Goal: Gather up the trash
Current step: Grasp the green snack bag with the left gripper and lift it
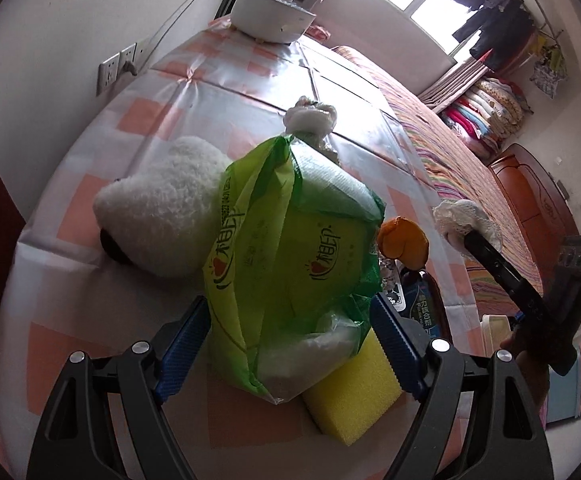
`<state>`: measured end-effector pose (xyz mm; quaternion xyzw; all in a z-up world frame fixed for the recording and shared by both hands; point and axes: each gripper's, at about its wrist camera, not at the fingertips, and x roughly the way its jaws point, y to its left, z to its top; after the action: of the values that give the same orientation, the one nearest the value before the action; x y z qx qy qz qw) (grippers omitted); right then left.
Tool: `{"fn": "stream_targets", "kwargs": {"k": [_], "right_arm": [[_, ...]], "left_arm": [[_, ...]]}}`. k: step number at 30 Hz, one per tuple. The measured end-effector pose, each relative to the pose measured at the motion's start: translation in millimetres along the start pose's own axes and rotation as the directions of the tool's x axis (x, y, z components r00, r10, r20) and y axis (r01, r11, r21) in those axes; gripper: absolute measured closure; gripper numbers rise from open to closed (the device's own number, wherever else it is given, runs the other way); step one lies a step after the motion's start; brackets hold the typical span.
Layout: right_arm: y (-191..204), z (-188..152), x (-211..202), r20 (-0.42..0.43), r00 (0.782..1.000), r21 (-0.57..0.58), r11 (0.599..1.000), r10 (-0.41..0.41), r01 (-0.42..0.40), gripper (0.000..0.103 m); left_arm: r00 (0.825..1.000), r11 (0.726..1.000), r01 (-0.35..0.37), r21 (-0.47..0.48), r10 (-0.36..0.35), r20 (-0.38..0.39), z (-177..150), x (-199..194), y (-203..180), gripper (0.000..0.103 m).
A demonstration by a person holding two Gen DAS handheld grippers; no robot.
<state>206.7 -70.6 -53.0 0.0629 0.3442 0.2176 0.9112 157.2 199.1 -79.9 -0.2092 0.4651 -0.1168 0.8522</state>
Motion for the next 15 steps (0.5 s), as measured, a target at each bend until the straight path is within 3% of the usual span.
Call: {"fn": "stream_targets", "kwargs": {"k": [4, 13, 15], "right_arm": [[-4, 0, -4, 0.009, 1.0, 0.012, 1.0, 0.003, -0.004, 0.057], [-8, 1, -17, 0.041, 0.999, 0.025, 1.0, -0.004, 0.003, 0.057], [-9, 1, -22, 0.053, 0.999, 0.029, 1.0, -0.009, 0.008, 0.057]], "left_arm": [[1.0, 1.0, -0.007, -0.02, 0.006, -0.025, -2, 10, -2, 0.025], [1.0, 1.0, -0.022, -0.011, 0.022, 0.017, -3, 11, -8, 0.062], [0.999, 1.0, -0.017, -0.01, 0.017, 0.028, -3, 9, -8, 0.064]]}}
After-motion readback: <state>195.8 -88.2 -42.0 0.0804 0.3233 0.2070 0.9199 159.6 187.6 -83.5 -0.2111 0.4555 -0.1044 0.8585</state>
